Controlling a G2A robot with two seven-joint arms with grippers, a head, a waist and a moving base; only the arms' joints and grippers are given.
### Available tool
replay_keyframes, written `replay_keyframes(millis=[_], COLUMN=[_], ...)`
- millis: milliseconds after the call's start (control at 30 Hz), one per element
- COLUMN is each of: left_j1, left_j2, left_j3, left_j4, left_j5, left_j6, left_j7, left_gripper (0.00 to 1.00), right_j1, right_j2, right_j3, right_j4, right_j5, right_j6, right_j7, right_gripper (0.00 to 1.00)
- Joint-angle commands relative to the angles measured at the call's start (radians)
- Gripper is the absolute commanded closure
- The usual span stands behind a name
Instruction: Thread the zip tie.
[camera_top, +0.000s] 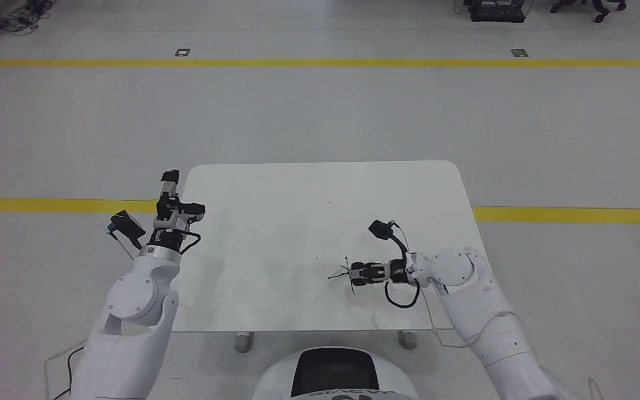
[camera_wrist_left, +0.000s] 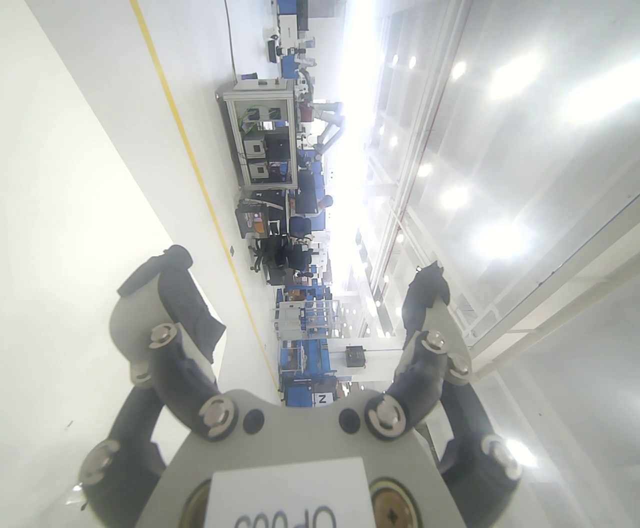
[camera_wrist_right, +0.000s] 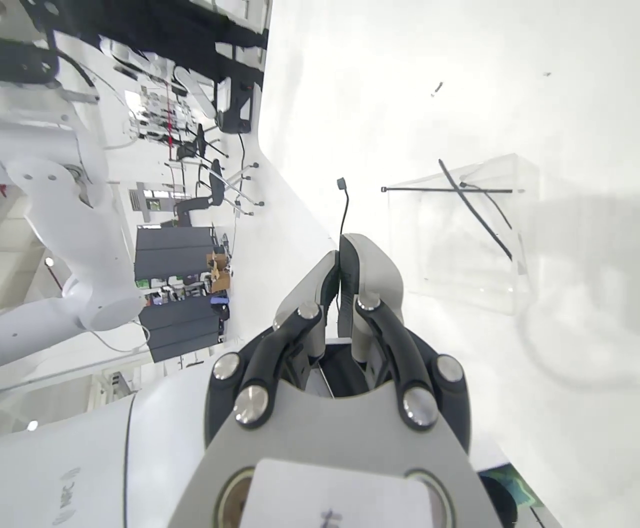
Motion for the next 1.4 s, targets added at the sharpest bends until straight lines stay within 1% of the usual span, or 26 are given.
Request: replay_keyframes(millis=[0,33,67,100,133,400,467,500,567,600,700,733,767,800,833,1067,1100,1133,1200,1233,1300,1367], left_j1=[0.002,0.003,0.005,0.008,0.01,0.01,0.0,-0.005,-0.019,-0.027,-0.043,-0.05,-0.053,-0.055,-0.057,-0.057,-0.06,-0.068,-0.088,-0.1,-0.13,-0.149], left_j2=[0.003,0.007,0.009,0.011,0.012,0.012,0.014,0.015,0.019,0.021,0.024,0.026,0.026,0.025,0.025,0.025,0.026,0.028,0.029,0.03,0.034,0.034], left_j3=[0.019,0.03,0.04,0.052,0.061,0.061,0.079,0.092,0.122,0.143,0.191,0.212,0.228,0.242,0.247,0.247,0.25,0.262,0.296,0.312,0.362,0.398], left_j4=[-0.035,-0.056,-0.072,-0.086,-0.098,-0.098,-0.11,-0.116,-0.12,-0.121,-0.116,-0.115,-0.115,-0.117,-0.117,-0.117,-0.118,-0.123,-0.128,-0.127,-0.13,-0.124], left_j5=[0.083,0.153,0.209,0.254,0.28,0.28,0.329,0.356,0.456,0.524,0.645,0.707,0.734,0.742,0.75,0.75,0.766,0.81,0.852,0.9,1.049,1.125], left_j6=[-0.004,0.006,0.005,0.003,-0.011,-0.011,-0.034,-0.048,-0.06,-0.064,-0.065,-0.063,-0.062,-0.071,-0.08,-0.08,-0.083,-0.092,-0.109,-0.11,-0.118,-0.107], left_j7=[-0.056,-0.09,-0.11,-0.132,-0.14,-0.14,-0.174,-0.198,-0.249,-0.279,-0.322,-0.339,-0.346,-0.351,-0.346,-0.346,-0.354,-0.376,-0.414,-0.441,-0.513,-0.545], left_gripper=[0.0,0.0,0.0,0.0,0.0,0.0,0.0,0.0,0.0,0.0,0.0,0.0,0.0,0.0,0.0,0.0,0.0,0.0,0.0,0.0,0.0,0.0], right_j1=[-0.003,-0.005,-0.006,-0.008,-0.008,-0.007,-0.008,-0.013,-0.014,-0.014,-0.012,-0.012,-0.012,-0.011,-0.011,-0.011,-0.011,-0.015,-0.017,-0.017,-0.015,-0.013], right_j2=[0.003,0.006,0.007,0.009,0.011,0.013,0.013,0.012,0.013,0.014,0.016,0.016,0.016,0.016,0.016,0.016,0.016,0.016,0.015,0.014,0.013,0.013], right_j3=[0.018,0.027,0.034,0.041,0.044,0.046,0.045,0.043,0.039,0.039,0.039,0.039,0.038,0.037,0.037,0.037,0.037,0.033,0.02,0.019,0.017,0.017], right_j4=[0.003,0.002,0.003,0.005,0.005,0.003,0.002,0.0,-0.007,-0.01,-0.014,-0.014,-0.013,-0.013,-0.013,-0.013,-0.013,-0.016,-0.024,-0.024,-0.026,-0.029], right_j5=[0.047,0.073,0.095,0.116,0.129,0.13,0.131,0.137,0.14,0.146,0.166,0.182,0.195,0.203,0.203,0.203,0.203,0.203,0.192,0.197,0.217,0.226], right_j6=[0.016,0.024,0.031,0.042,0.053,0.057,0.058,0.064,0.081,0.096,0.123,0.137,0.15,0.162,0.162,0.162,0.162,0.164,0.18,0.193,0.221,0.246], right_j7=[-0.013,-0.013,-0.013,-0.016,-0.012,-0.009,-0.016,-0.036,-0.063,-0.079,-0.103,-0.112,-0.116,-0.118,-0.118,-0.118,-0.118,-0.135,-0.171,-0.192,-0.224,-0.25], right_gripper=[1.0,1.0,1.0,1.0,1.0,1.0,1.0,1.0,1.0,1.0,1.0,1.0,1.0,1.0,1.0,1.0,1.0,1.0,1.0,1.0,1.0,1.0])
